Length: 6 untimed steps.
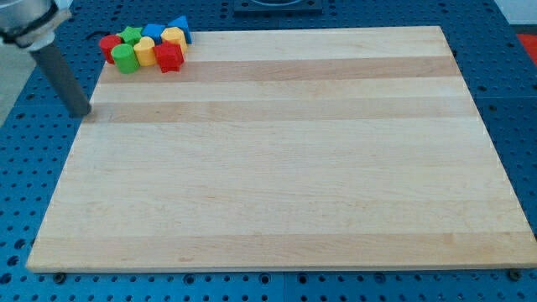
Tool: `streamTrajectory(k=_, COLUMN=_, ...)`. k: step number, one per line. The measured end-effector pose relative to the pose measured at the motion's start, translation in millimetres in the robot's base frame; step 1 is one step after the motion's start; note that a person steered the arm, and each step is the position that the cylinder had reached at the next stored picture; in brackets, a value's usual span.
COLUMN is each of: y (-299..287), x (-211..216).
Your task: Move the red circle to the top left corner
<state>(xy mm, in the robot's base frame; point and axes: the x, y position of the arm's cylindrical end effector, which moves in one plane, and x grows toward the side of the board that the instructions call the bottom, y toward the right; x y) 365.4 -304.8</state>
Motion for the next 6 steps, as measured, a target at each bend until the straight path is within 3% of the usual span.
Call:
streamTrajectory(k=1, y=0.0, x=-33.6)
streamTrajectory(k=6, y=4.3, x=-84.1)
